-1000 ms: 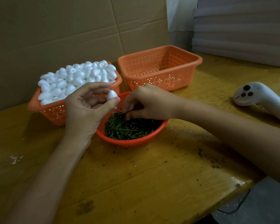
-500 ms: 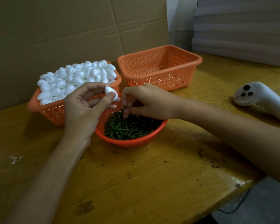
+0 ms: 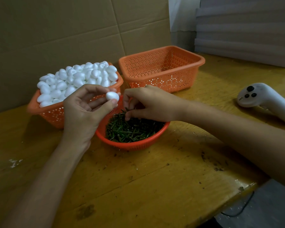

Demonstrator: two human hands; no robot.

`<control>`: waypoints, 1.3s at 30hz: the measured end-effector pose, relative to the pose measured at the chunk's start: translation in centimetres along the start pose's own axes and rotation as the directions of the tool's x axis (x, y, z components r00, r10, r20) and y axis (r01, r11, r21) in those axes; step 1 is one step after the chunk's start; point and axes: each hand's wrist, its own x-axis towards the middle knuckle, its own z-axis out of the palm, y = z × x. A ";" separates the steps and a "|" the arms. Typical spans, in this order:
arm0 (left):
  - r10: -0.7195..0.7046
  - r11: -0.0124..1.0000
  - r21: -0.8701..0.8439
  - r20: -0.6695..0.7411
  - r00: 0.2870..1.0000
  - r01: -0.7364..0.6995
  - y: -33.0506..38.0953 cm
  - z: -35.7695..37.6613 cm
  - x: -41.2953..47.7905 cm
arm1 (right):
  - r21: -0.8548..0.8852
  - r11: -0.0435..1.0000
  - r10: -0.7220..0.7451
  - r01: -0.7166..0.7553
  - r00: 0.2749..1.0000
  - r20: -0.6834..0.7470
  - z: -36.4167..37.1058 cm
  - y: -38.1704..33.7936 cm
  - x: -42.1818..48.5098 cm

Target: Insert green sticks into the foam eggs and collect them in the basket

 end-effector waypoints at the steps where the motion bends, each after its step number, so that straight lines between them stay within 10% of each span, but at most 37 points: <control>1: 0.005 1.000 0.006 0.005 1.000 -0.005 0.0 0.0 0.0 | -0.003 1.000 0.001 -0.001 1.000 0.000 0.0 0.0 0.0; 39: 0.034 0.994 0.099 0.070 0.997 -0.041 0.7 0.7 -0.3 | -0.011 1.000 -0.012 0.012 1.000 -0.009 0.0 0.0 0.1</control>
